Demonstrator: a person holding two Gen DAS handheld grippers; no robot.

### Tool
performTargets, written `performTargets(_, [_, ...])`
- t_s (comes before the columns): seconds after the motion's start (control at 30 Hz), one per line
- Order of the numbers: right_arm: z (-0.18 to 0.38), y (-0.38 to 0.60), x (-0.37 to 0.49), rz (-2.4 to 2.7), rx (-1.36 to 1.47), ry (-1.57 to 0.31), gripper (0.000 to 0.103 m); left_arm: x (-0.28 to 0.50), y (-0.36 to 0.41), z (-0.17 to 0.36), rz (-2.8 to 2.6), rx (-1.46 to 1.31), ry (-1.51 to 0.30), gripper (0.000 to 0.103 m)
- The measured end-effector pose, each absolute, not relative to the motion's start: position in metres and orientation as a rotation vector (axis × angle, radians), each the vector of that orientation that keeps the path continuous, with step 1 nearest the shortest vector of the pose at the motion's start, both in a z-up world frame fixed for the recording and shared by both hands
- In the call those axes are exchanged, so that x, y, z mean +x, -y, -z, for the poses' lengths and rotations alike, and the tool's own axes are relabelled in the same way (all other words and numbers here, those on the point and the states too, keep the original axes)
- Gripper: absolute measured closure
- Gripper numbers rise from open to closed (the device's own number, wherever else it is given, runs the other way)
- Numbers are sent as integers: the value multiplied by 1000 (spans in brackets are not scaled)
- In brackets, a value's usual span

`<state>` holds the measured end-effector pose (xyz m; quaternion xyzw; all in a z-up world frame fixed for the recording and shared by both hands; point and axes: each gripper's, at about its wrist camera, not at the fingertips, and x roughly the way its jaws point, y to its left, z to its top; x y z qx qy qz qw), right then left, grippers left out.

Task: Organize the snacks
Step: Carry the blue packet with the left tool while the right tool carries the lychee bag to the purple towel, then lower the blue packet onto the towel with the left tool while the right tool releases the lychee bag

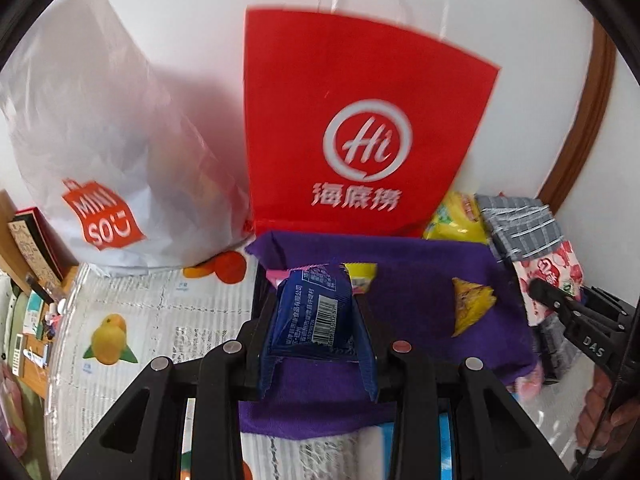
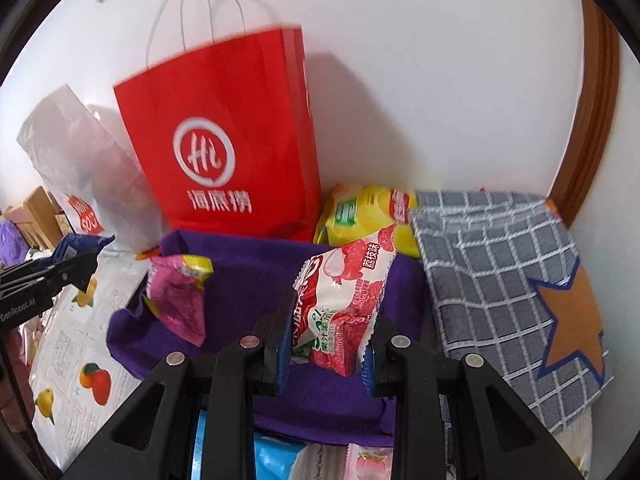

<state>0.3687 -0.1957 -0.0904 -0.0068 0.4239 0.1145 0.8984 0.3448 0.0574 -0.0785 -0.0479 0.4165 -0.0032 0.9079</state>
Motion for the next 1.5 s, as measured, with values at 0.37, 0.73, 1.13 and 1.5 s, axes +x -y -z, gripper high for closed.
performTargets(0.37, [107,199,396,-266,-8,-921,75,361,-77,106,-10,-82,-922,71])
performTargets(0.73, [122,206,399,-287,-81,-986,75,367,-94,114,9,-145,-952,71])
performTargets(1.13, [147,180,398,-360,-148,-1059,74,374,-74,132,65,-109,-1010,70])
performTargets(1.5, [159,173,400,-350,-186,-1078,69,374,-70,141,71,-104,-1034,70])
